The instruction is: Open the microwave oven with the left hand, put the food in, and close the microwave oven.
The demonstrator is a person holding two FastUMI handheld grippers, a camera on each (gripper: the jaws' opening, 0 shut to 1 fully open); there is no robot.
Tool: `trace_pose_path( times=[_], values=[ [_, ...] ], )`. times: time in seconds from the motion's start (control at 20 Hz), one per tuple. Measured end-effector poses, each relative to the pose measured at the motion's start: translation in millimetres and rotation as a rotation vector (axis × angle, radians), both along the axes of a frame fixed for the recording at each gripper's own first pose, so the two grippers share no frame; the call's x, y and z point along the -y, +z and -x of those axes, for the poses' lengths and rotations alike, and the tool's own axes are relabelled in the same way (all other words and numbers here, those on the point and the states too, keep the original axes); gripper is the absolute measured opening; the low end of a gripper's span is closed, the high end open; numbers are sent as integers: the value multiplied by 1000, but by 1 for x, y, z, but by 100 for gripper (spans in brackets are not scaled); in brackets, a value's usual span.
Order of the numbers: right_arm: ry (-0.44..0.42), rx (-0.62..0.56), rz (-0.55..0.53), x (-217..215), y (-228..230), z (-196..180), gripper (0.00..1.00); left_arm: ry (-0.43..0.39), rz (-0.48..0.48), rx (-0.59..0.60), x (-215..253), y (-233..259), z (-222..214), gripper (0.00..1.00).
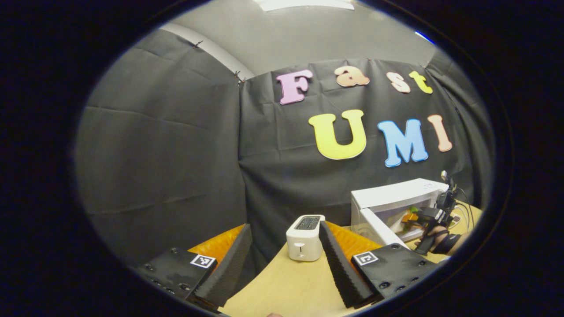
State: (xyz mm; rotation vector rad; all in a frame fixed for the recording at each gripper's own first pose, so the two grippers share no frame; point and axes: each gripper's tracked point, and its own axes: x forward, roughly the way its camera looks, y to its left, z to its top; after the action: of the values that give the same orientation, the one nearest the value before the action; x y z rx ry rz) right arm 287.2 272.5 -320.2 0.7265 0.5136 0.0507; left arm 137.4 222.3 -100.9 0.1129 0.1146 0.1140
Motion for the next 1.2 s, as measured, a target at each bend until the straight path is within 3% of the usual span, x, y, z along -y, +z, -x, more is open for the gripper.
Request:
trace_pose_path(
  times=[0.15, 0.25, 0.3, 0.35, 0.4, 0.45, 0.5, 0.55, 0.6, 0.8, 0.85, 0.9, 0.95, 1.0, 1.05, 1.1, 1.2],
  values=[
    [-33, 5, 26, 2, -12, -12, 34, 14, -30, -16, -7, -8, -1, 97],
    [-52, -6, 104, 8, -25, -14, 34, 25, -42, -35, -9, -15, -3, 97],
    [-49, -9, 126, 10, -29, -15, 42, 27, -40, -37, -10, -16, -4, 97],
    [-66, -20, 157, 14, -31, -15, 43, 32, -40, -36, -13, -17, -4, 97],
    [-70, -18, 187, 18, -30, -16, 54, 36, -39, -36, -16, -18, -3, 97],
    [-78, -18, 233, 23, -31, -17, 57, 37, -37, -36, -17, -20, -1, 97],
    [-81, -20, 298, 28, -33, -22, 64, 39, -37, -37, -17, -22, 0, 100],
    [-89, -20, 386, 38, -31, -21, 69, 39, -37, -37, -18, -23, 1, 97],
    [-84, -20, 465, 43, -29, -22, 85, 37, -38, -35, -16, -22, 1, 100],
    [-31, 85, 620, 43, 2, -24, 98, 19, -41, -28, -11, -22, 3, 100],
    [-17, 108, 636, 41, 10, -21, 98, 14, -36, -22, -10, -21, 4, 90],
    [-4, 121, 643, 40, 17, -16, 98, 8, -25, -17, -6, -22, 5, 97],
    [9, 130, 650, 40, 25, -8, 98, 3, -12, -14, -2, -23, 6, 89],
    [19, 141, 657, 41, 34, -1, 98, 1, -2, -11, 0, -25, 6, 100],
    [27, 154, 660, 43, 44, 8, 98, -1, 5, -8, 2, -28, 7, 100],
    [34, 167, 665, 46, 55, 18, 98, -5, 11, -7, 3, -31, 9, 90],
    [49, 200, 672, 53, 79, 39, 98, -11, 27, -10, 7, -38, 13, 90]
  ],
)
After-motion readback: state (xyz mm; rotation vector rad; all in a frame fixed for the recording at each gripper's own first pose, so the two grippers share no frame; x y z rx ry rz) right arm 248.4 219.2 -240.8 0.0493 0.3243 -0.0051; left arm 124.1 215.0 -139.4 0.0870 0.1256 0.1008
